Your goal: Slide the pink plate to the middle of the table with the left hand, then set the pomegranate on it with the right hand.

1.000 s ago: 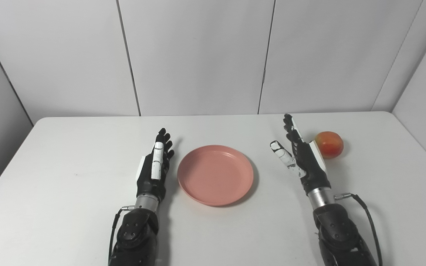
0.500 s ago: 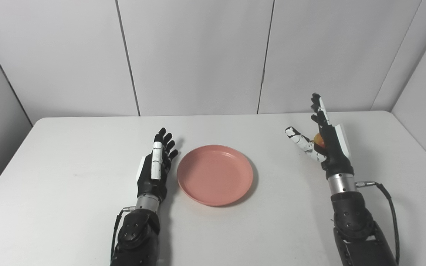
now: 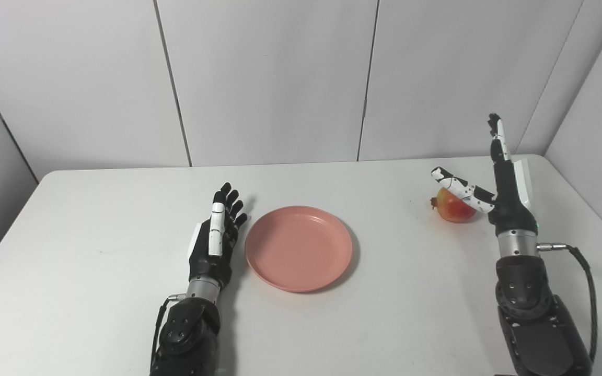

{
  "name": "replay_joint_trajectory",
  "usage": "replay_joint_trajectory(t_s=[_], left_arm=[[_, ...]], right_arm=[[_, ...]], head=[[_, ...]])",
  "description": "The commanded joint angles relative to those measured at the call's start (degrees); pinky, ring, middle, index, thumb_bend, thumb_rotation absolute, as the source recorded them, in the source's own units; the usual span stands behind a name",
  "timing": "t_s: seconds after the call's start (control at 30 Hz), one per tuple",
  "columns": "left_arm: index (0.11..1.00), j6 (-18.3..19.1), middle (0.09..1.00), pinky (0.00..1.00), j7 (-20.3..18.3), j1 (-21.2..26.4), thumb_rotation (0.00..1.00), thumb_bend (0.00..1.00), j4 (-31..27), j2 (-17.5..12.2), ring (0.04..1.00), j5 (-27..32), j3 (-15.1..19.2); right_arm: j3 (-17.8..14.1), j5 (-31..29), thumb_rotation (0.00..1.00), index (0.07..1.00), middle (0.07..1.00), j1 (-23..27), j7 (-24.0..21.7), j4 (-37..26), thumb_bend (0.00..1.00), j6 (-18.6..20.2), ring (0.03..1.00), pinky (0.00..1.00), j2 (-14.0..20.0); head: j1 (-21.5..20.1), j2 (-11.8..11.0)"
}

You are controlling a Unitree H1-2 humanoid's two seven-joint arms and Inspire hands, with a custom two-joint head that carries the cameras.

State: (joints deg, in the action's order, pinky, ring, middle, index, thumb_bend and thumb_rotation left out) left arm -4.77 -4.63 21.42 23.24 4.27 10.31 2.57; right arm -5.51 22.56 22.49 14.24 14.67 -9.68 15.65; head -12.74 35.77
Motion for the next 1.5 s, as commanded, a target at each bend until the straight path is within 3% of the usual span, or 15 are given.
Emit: replay_joint_trajectory(t_s=[0.0,0.33,0.6,0.9,1.2,1.47], left_arm=[[0.989,-0.5,0.997,0.97,-1.1,0.9,1.00,0.62,-0.1,-0.6,0.993,0.8,0.2],[1.000,-0.2,1.000,1.00,-3.0,0.7,1.00,0.61,-0.6,-1.3,1.000,1.4,0.2],[1.000,-0.4,1.000,1.00,-3.6,0.5,1.00,0.60,-0.8,-1.5,1.000,1.4,0.2],[1.000,0.2,1.000,0.99,-3.7,0.3,1.00,0.59,-1.5,-1.5,1.000,1.4,0.4],[1.000,-0.3,1.000,0.99,-3.6,0.1,1.00,0.58,-1.6,-1.6,1.000,1.0,0.2],[0.999,0.2,1.000,0.99,-3.3,-0.3,1.00,0.58,-2.5,-1.6,1.000,0.6,0.0]], right_arm=[[-0.3,0.7,0.58,1.000,0.980,3.4,1.5,0.2,0.79,-0.8,0.974,0.94,1.8],[0.1,1.8,0.49,0.997,0.986,3.9,-0.2,1.9,0.91,4.3,0.960,0.88,3.0],[1.4,3.0,0.36,0.970,0.964,4.2,-1.0,2.8,0.92,9.5,0.920,0.82,3.5],[2.9,3.1,0.33,0.964,0.947,4.6,-2.1,4.2,0.92,12.4,0.909,0.81,3.9],[4.6,2.5,0.33,0.962,0.948,5.4,-0.9,9.5,0.93,9.3,0.914,0.83,4.3],[5.8,2.7,0.27,0.957,0.951,6.4,1.1,14.0,0.91,7.0,0.917,0.83,4.4]], head=[[-0.6,-0.1],[-1.6,0.0],[-2.1,0.0],[-2.3,0.2],[-2.0,0.5],[-1.8,0.6]])
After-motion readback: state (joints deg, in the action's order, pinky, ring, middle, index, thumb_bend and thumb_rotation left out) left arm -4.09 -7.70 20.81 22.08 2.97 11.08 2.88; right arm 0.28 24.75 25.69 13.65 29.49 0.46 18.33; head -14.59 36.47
